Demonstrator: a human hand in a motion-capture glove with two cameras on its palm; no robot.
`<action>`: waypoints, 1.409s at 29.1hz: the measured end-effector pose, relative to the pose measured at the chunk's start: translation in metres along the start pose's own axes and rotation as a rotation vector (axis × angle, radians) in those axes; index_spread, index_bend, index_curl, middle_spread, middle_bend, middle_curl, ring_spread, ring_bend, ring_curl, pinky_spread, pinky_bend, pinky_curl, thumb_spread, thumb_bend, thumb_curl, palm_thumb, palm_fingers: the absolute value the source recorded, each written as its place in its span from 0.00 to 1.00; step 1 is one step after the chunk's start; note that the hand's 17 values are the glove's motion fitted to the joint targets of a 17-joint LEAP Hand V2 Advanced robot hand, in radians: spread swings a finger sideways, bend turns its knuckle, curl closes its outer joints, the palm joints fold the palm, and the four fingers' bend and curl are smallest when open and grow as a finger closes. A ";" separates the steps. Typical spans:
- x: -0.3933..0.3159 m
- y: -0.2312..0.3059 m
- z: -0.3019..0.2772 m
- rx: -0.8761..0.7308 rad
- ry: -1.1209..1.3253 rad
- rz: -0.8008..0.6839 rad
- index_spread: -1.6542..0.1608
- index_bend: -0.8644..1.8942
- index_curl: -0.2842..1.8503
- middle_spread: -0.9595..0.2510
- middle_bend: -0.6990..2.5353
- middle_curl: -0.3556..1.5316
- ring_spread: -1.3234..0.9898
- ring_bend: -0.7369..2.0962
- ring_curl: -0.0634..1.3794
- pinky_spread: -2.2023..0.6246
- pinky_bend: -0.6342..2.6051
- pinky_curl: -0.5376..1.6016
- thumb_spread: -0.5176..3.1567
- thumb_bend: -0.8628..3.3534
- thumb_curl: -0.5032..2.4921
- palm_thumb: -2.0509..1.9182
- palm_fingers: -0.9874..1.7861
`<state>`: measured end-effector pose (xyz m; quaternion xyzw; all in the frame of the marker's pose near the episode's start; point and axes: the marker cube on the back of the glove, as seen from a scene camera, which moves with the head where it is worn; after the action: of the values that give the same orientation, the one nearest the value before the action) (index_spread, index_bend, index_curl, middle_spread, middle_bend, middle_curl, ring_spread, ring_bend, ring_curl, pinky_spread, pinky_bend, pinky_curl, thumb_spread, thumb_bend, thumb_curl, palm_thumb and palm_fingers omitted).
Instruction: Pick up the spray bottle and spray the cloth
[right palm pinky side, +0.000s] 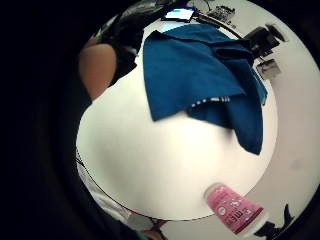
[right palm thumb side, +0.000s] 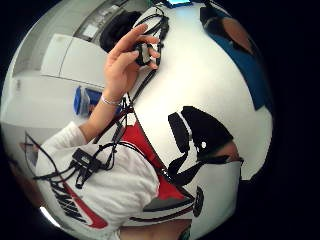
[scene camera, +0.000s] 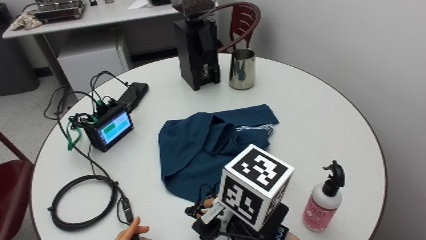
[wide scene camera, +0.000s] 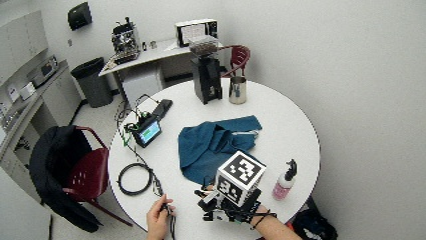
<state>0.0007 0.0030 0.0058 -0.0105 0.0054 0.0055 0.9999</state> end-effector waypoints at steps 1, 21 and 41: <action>-0.001 0.000 0.000 0.001 -0.002 0.001 0.72 0.36 0.25 0.75 0.31 0.34 0.57 0.36 0.22 0.85 0.28 0.37 0.43 0.26 0.24 0.67 0.62; -0.033 0.038 -0.038 0.292 -0.310 -0.021 0.72 0.36 0.26 0.75 0.29 0.37 0.57 0.36 0.25 0.85 0.28 0.39 0.45 0.23 0.25 0.68 0.61; 0.085 0.096 -0.038 0.762 -0.507 0.434 0.73 0.36 0.26 0.75 0.30 0.39 0.57 0.37 0.28 0.85 0.25 0.40 0.45 0.21 0.26 0.69 0.65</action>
<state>0.0845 0.0994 -0.0353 0.3579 -0.2340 0.2133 0.8784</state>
